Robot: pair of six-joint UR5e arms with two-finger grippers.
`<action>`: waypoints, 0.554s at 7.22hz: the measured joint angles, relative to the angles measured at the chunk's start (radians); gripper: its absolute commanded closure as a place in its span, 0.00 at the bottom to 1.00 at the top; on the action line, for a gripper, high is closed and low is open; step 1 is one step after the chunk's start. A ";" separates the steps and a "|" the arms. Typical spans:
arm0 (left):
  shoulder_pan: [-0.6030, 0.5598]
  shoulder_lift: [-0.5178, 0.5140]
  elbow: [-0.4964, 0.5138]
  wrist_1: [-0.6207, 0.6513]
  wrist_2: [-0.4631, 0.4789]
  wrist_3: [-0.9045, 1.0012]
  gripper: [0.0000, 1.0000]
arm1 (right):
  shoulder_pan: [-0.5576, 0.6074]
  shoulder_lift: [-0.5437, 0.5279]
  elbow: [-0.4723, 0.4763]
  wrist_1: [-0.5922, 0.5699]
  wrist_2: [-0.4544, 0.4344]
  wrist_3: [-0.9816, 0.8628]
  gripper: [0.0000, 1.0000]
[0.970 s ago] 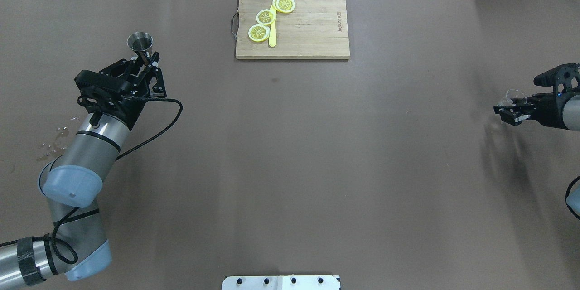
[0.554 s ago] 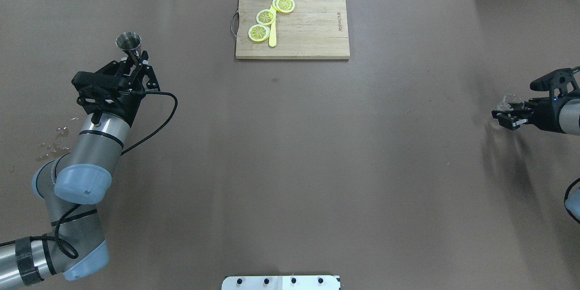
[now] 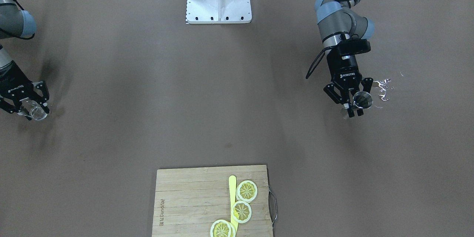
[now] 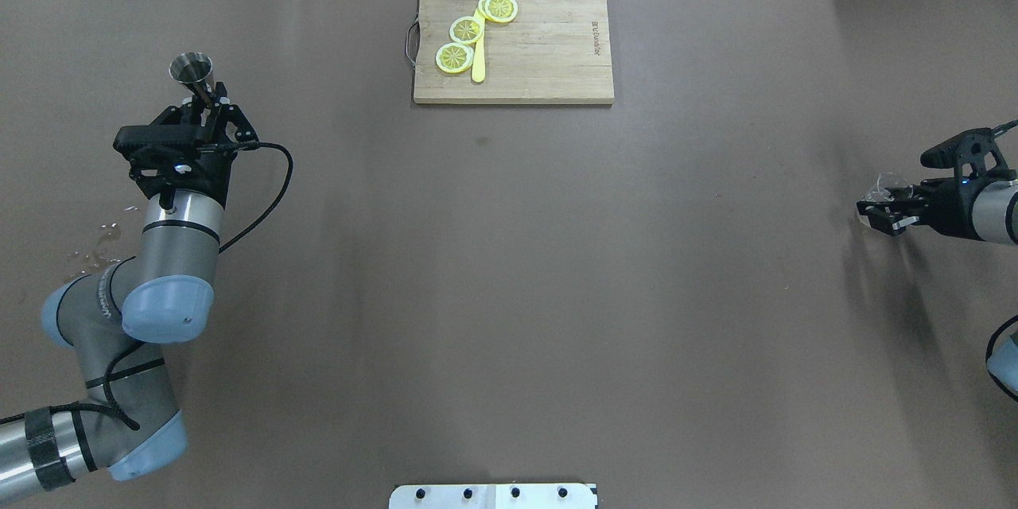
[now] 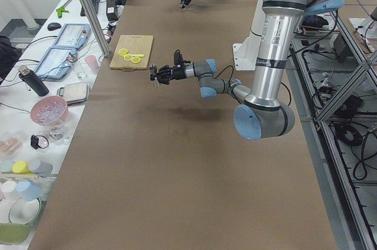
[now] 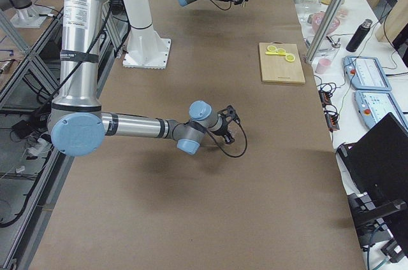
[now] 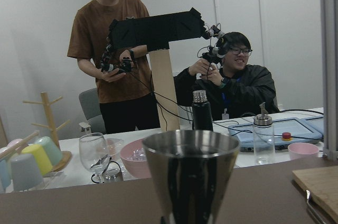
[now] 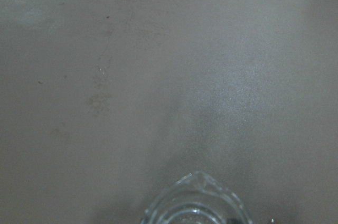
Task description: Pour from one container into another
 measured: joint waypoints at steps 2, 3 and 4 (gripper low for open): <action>-0.023 -0.002 0.002 0.178 0.010 -0.202 1.00 | -0.003 0.000 -0.010 0.017 0.001 -0.001 0.42; -0.033 -0.002 0.002 0.264 0.012 -0.293 1.00 | -0.004 -0.001 -0.015 0.026 0.002 -0.002 0.16; -0.043 -0.003 0.003 0.355 0.012 -0.387 1.00 | -0.005 -0.001 -0.018 0.030 0.003 -0.001 0.01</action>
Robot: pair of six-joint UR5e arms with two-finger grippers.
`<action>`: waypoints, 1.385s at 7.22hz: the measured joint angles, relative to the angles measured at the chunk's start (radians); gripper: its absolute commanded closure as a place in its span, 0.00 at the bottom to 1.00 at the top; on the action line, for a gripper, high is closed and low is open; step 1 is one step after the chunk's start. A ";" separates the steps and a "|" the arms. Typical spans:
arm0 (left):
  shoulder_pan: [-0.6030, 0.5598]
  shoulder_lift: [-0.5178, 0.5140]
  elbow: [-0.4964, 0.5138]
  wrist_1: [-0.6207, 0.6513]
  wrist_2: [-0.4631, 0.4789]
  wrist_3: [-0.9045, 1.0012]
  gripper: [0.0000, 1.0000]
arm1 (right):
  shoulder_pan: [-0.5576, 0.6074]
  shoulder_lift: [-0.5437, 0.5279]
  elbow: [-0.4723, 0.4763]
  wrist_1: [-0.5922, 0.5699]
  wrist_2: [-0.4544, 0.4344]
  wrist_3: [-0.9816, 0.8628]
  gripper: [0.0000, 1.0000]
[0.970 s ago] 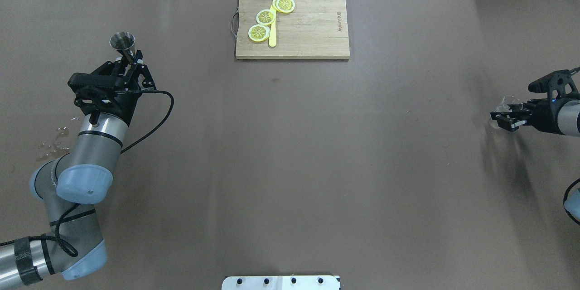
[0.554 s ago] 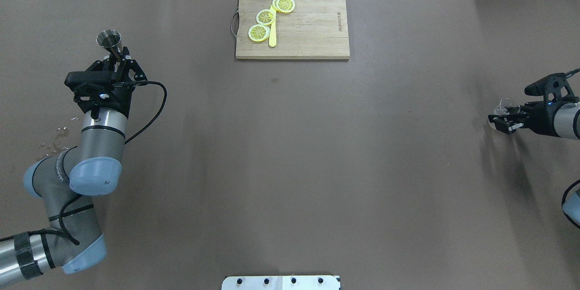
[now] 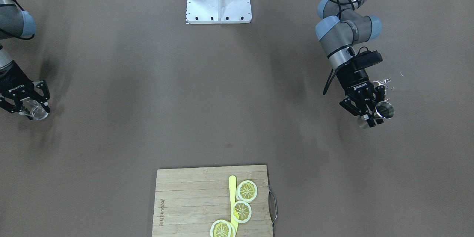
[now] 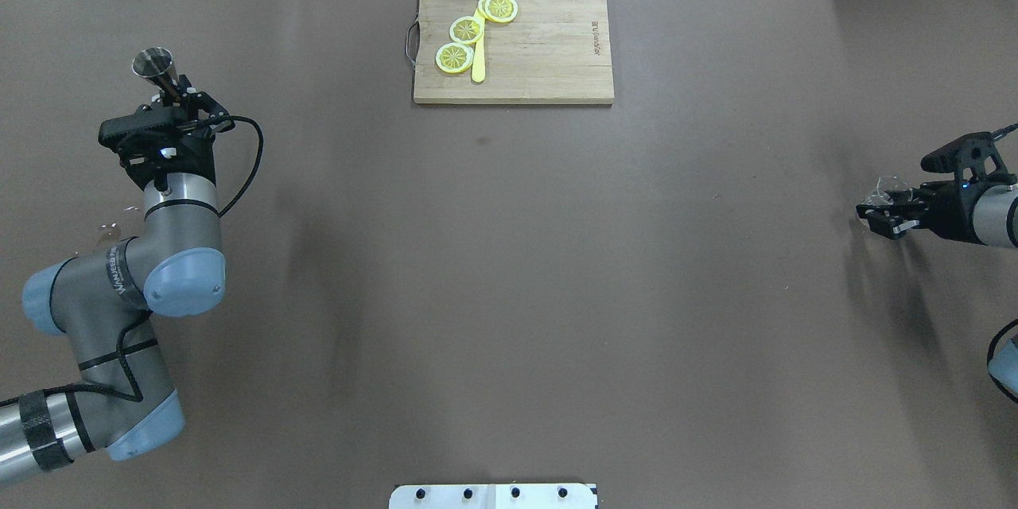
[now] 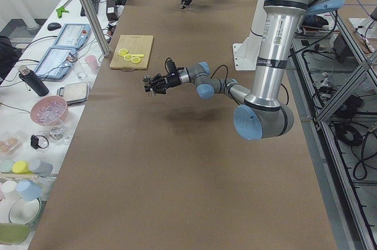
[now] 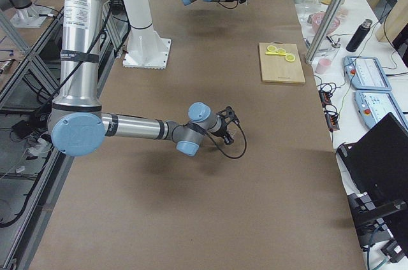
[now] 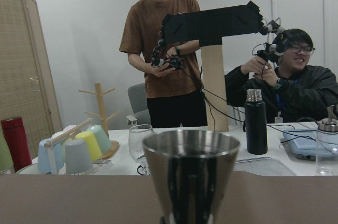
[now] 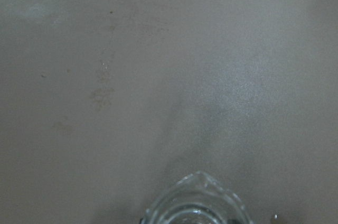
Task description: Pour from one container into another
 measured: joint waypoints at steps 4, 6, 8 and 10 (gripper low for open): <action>-0.031 -0.010 0.037 0.352 -0.004 -0.375 1.00 | 0.000 -0.003 0.003 0.002 0.003 0.006 0.00; -0.047 -0.049 0.116 0.423 -0.007 -0.494 1.00 | 0.004 -0.022 0.032 0.001 0.010 0.006 0.00; -0.058 -0.079 0.172 0.448 -0.032 -0.552 1.00 | 0.014 -0.098 0.096 -0.003 0.032 0.001 0.00; -0.059 -0.100 0.196 0.488 -0.059 -0.603 1.00 | 0.092 -0.144 0.123 -0.029 0.175 -0.007 0.00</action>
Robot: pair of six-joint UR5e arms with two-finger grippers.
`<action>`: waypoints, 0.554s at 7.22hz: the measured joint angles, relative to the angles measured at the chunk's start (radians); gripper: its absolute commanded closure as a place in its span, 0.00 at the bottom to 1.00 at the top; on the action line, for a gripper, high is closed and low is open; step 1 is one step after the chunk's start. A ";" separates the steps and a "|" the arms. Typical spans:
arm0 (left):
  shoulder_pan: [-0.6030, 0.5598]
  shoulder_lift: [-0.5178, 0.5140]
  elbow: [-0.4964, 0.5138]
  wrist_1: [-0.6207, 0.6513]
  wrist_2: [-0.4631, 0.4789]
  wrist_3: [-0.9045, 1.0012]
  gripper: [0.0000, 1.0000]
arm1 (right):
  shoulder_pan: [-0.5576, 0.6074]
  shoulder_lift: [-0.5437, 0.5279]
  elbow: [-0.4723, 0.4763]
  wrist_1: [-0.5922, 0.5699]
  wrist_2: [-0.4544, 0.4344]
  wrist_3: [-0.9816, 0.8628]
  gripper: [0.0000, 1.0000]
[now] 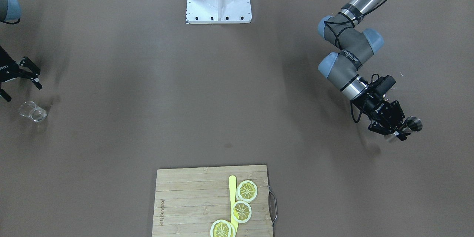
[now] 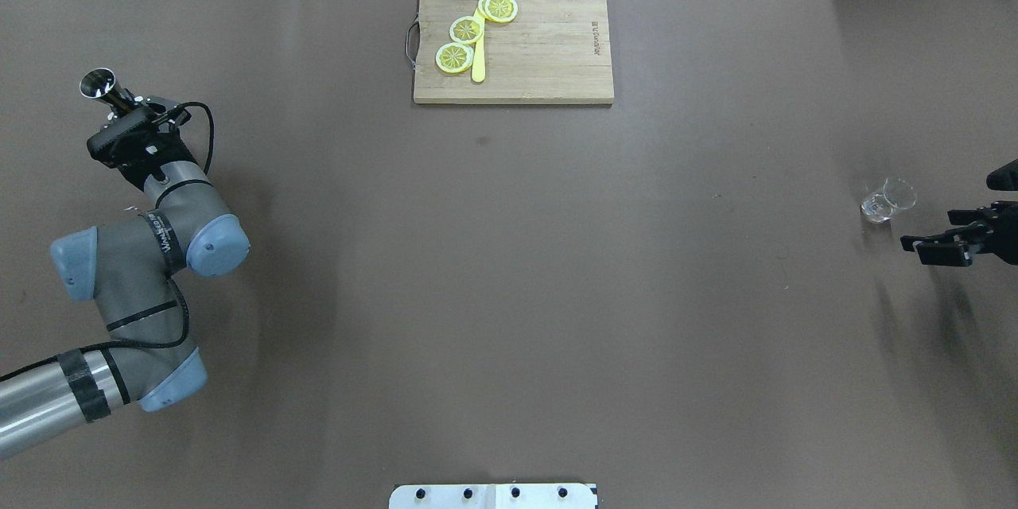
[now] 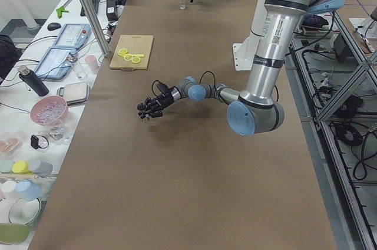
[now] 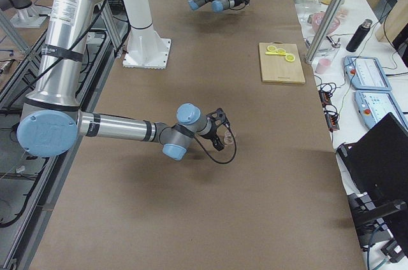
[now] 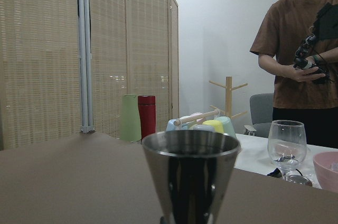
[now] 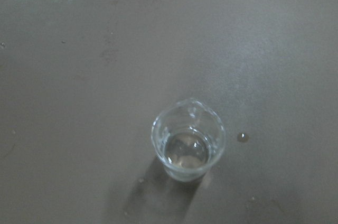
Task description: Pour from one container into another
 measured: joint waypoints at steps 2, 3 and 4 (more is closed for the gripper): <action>0.001 -0.025 0.023 0.014 -0.015 -0.021 1.00 | 0.100 -0.029 0.004 -0.073 0.184 -0.016 0.00; 0.003 -0.034 0.029 0.019 -0.022 -0.025 1.00 | 0.142 -0.050 0.004 -0.122 0.247 -0.065 0.00; 0.007 -0.042 0.030 0.028 -0.031 -0.027 1.00 | 0.200 -0.068 0.004 -0.191 0.282 -0.163 0.00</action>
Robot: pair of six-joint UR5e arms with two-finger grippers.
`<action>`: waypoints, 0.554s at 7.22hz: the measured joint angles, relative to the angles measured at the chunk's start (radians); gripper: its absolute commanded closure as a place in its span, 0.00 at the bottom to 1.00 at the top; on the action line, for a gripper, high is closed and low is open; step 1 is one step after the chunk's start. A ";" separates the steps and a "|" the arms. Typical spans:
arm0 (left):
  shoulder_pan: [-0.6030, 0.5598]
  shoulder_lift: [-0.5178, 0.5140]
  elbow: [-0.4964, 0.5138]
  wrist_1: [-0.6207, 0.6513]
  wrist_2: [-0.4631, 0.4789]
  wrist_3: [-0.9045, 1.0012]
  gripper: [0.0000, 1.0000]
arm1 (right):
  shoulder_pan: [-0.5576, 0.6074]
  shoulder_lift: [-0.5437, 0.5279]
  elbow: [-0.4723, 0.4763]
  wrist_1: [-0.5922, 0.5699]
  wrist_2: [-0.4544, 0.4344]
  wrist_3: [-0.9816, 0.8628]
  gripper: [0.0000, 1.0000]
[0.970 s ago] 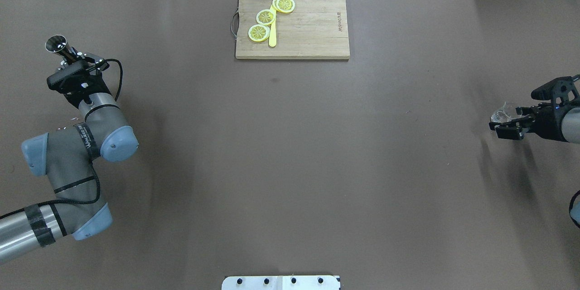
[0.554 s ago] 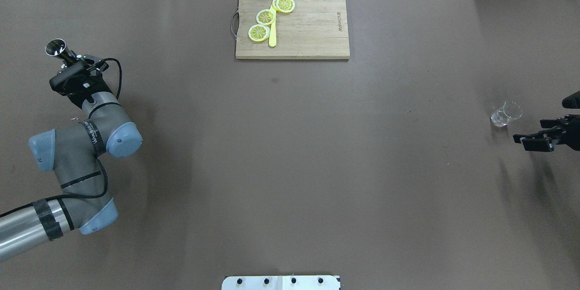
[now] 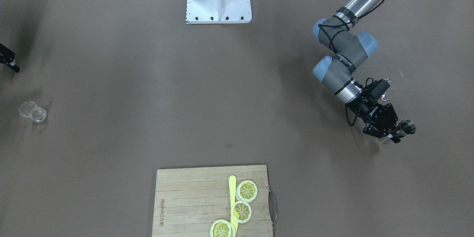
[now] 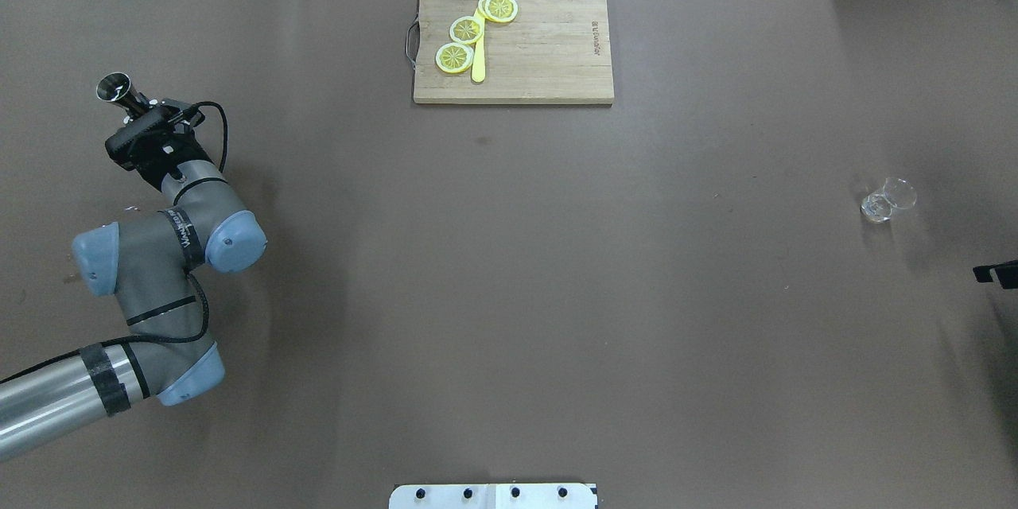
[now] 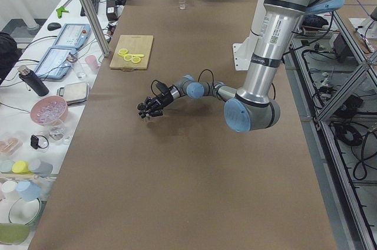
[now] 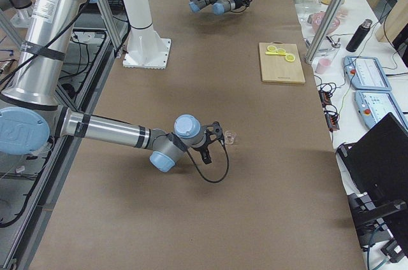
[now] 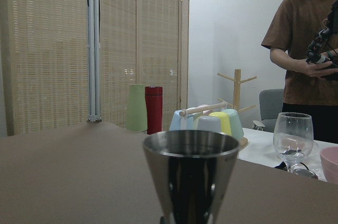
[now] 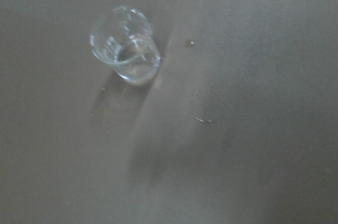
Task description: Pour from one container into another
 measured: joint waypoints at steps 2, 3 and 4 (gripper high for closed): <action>0.004 -0.016 0.000 0.013 -0.006 -0.005 1.00 | 0.166 0.003 -0.002 -0.263 0.093 -0.218 0.00; 0.006 -0.020 0.000 0.018 -0.006 -0.007 0.94 | 0.243 0.022 -0.003 -0.431 0.124 -0.307 0.00; 0.009 -0.021 0.000 0.022 -0.006 -0.008 0.89 | 0.321 0.036 -0.007 -0.602 0.117 -0.421 0.00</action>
